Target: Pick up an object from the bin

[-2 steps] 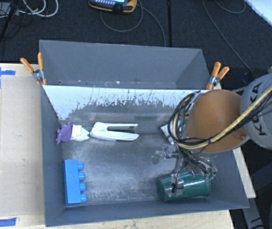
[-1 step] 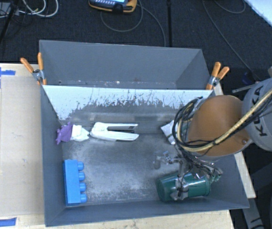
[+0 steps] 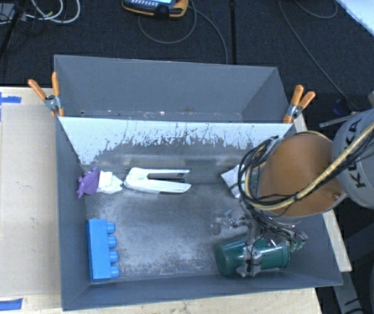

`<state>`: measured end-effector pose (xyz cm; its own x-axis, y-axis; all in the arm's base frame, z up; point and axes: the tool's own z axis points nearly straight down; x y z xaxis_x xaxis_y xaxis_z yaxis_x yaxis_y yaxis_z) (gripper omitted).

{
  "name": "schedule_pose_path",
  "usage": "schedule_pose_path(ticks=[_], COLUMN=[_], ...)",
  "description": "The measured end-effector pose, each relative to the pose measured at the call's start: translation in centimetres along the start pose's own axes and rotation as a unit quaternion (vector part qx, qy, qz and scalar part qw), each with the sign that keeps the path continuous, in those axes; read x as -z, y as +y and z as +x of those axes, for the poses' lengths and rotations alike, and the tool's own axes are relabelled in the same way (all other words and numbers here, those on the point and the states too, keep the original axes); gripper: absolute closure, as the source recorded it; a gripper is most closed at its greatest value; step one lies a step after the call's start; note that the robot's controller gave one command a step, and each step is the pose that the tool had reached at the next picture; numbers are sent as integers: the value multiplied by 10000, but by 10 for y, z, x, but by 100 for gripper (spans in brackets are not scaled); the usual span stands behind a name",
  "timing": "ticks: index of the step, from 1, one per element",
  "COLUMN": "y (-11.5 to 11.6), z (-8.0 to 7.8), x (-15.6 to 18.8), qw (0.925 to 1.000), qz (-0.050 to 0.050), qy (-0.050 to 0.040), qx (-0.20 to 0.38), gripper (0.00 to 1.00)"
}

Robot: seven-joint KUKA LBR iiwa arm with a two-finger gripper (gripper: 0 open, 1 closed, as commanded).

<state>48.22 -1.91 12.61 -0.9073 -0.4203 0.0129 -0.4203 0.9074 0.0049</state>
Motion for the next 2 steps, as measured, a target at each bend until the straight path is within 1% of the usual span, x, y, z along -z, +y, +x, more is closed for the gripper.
schedule_pose_path(ticks=[1,2], y=[-1,-10], z=[-12,-4], x=[-33,-44], qw=[9954,9999], qz=[-4,0], qy=[-3,-9], qx=[958,-129], gripper=[0,0])
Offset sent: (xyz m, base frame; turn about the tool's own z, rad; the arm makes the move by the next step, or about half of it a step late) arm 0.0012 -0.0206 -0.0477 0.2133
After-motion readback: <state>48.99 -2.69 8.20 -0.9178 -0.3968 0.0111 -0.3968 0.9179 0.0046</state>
